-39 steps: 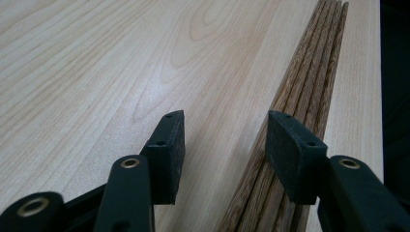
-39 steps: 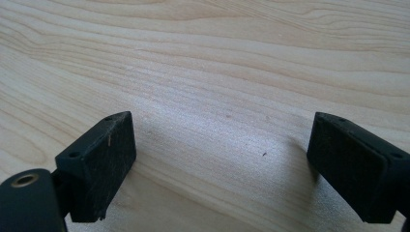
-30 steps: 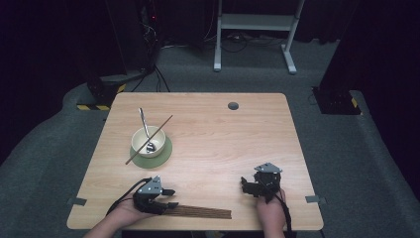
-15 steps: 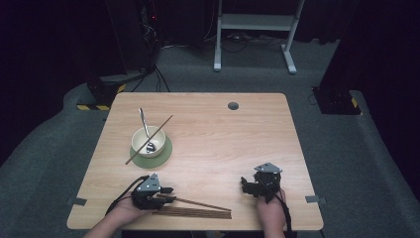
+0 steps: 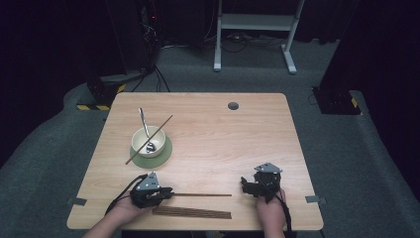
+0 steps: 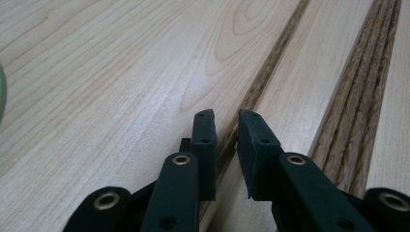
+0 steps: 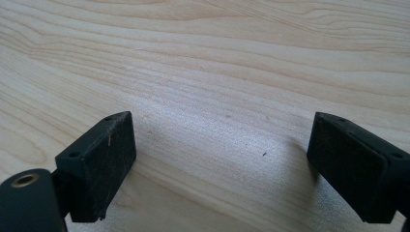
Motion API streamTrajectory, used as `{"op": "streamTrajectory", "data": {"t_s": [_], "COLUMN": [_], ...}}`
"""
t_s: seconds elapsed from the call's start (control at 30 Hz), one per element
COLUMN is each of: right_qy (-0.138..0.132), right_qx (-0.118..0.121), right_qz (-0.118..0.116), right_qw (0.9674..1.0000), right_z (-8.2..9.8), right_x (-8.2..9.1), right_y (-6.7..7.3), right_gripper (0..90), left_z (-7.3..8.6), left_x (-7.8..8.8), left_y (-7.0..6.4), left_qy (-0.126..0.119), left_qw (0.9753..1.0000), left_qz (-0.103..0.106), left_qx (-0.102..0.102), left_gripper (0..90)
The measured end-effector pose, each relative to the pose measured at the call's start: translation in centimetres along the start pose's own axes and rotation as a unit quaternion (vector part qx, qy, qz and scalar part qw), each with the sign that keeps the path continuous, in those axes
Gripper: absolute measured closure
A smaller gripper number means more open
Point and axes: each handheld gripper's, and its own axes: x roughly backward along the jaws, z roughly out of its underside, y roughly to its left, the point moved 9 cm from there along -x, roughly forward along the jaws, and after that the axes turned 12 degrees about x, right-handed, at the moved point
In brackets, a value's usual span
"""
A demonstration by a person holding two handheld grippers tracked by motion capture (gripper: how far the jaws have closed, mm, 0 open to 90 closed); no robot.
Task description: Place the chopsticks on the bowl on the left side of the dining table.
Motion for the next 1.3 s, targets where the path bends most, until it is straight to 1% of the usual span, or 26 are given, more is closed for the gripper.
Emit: {"op": "streamTrajectory", "data": {"t_s": [0.03,0.17,0.2,0.23,0.27,0.3,0.37,0.4,0.5,0.57,0.6,0.7,0.73,0.8,0.83,0.87,0.97,1.03,1.07,1.13,1.2,1.23,1.27,1.3], "right_qy": [0.0,0.0,0.0,0.0,0.0,0.0,0.0,0.0,0.0,0.0,0.0,0.0,0.0,0.0,0.0,0.0,0.0,0.0,0.0,0.0,0.0,0.0,0.0,0.0], "right_qx": [0.0,0.0,0.001,0.001,0.0,0.0,0.0,0.0,0.0,0.0,0.0,0.0,0.0,0.0,0.001,0.001,0.0,0.0,-0.001,-0.001,0.0,0.0,0.0,0.0], "right_qz": [0.0,0.0,0.0,0.0,0.0,0.0,0.0,0.0,0.0,0.0,0.0,0.0,0.0,0.0,0.0,0.001,0.001,0.001,0.001,0.001,0.001,0.0,0.0,0.001], "right_qw": [1.0,1.0,1.0,1.0,1.0,1.0,1.0,1.0,1.0,1.0,1.0,1.0,1.0,1.0,1.0,1.0,1.0,1.0,1.0,1.0,1.0,1.0,1.0,1.0], "right_z": [0.0,0.0,0.0,0.0,0.0,0.0,0.0,0.0,0.0,0.0,0.0,0.0,0.0,0.0,0.0,0.0,0.0,0.0,0.0,0.0,0.0,0.0,0.0,0.0], "right_x": [0.0,0.0,0.0,0.0,0.0,0.0,0.0,0.0,0.0,0.0,0.0,0.0,0.0,0.0,0.0,0.0,0.0,0.0,0.0,0.0,0.0,0.0,0.0,0.0], "right_y": [0.0,0.0,0.0,0.0,0.0,0.0,0.0,0.0,0.0,0.0,0.0,0.0,0.0,0.0,0.0,0.0,0.0,0.0,0.1,0.1,0.1,0.1,0.1,0.1], "right_gripper": [9.6,9.7,9.7,9.7,9.7,9.6,9.7,9.7,9.6,9.7,9.7,9.7,9.7,9.7,9.7,9.7,9.7,9.7,9.8,9.7,9.7,9.7,9.7,9.7], "left_z": [0.0,0.0,0.0,0.0,0.0,0.0,0.0,0.0,0.0,0.0,0.1,0.1,0.1,0.1,0.1,0.2,0.2,0.2,0.2,0.1,0.1,0.1,0.1,-0.2], "left_x": [0.0,0.2,0.2,0.2,0.3,0.3,0.4,0.4,0.4,0.4,0.3,0.3,0.3,0.3,0.3,0.3,0.3,0.3,0.3,0.3,0.3,0.3,0.3,0.5], "left_y": [0.2,0.6,0.8,0.8,1.0,1.2,1.3,1.5,1.6,1.6,1.4,1.3,1.3,1.3,1.4,1.4,1.3,1.2,1.2,1.1,1.1,1.2,1.2,1.3], "left_qy": [-0.002,-0.003,-0.006,-0.006,-0.007,-0.01,-0.01,-0.012,-0.015,-0.015,-0.016,-0.018,-0.018,-0.022,-0.023,-0.025,-0.026,-0.025,-0.024,-0.021,-0.02,-0.019,-0.019,-0.027], "left_qw": [1.0,0.9999,0.9997,0.9997,0.9996,0.9994,0.9993,0.9991,0.9989,0.9989,0.9991,0.9991,0.9991,0.9989,0.9989,0.9987,0.9988,0.9988,0.9988,0.9988,0.9988,0.9987,0.9987,0.9984], "left_qz": [-0.006,-0.013,-0.019,-0.019,-0.024,-0.027,-0.029,-0.032,-0.034,-0.035,-0.034,-0.036,-0.036,-0.034,-0.034,-0.041,-0.039,-0.042,-0.042,-0.033,-0.032,-0.039,-0.039,-0.042], "left_qx": [0.005,0.006,0.012,0.012,0.014,0.019,0.018,0.024,0.028,0.027,0.019,0.017,0.017,0.024,0.021,0.015,0.014,0.009,0.013,0.03,0.031,0.026,0.026,0.027], "left_gripper": [77.4,78.1,79.2,80.3,80.3,82.5,82.7,82.8,82.6,79.8,78.1,75.9,76.0,76.2,77.5,78.4,80.7,83.2,83.3,83.5,83.6,83.7,83.7,83.8]}}
